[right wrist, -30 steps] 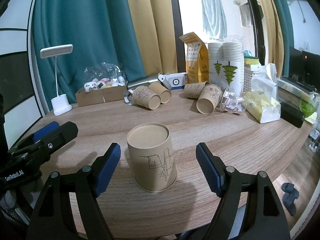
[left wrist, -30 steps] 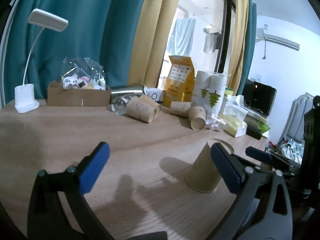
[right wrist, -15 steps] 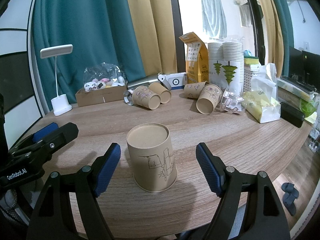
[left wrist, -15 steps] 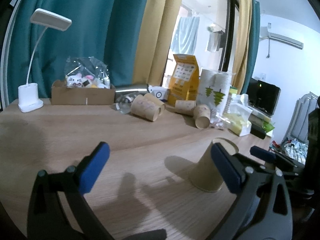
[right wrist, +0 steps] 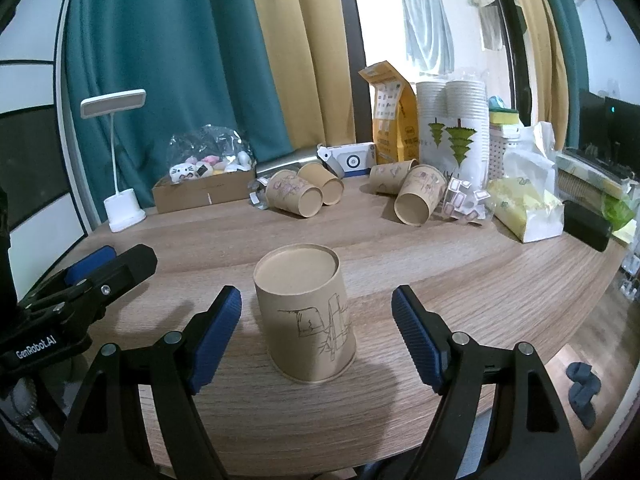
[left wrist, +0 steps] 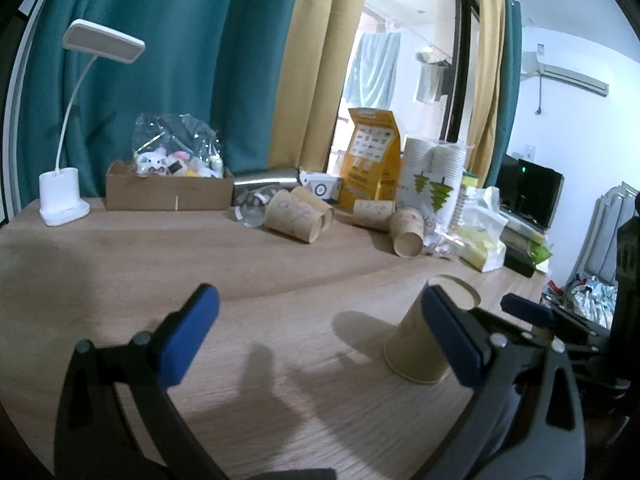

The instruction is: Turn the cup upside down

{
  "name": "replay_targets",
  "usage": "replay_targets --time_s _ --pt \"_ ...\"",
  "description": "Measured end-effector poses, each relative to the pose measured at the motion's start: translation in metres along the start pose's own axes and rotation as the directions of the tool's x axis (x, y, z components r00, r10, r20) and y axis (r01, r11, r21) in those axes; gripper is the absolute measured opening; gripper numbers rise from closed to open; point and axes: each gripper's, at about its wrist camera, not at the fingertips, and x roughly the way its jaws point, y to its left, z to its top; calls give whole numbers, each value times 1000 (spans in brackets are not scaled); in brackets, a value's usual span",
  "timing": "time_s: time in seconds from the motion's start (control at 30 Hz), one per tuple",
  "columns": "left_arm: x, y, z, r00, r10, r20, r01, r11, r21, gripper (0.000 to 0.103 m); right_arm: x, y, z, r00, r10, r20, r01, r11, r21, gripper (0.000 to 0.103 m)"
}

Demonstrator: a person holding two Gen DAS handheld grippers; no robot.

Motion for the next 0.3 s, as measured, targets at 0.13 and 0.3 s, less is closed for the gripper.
replay_targets --time_s 0.13,0.3 --pt "-2 0 1 1000 -14 7 14 1000 3 102 -1 1 -3 1000 23 -10 -23 1000 0 80" --pt "-4 -2 1 999 -27 20 26 1000 12 102 9 4 5 996 77 -41 -79 996 -31 80"
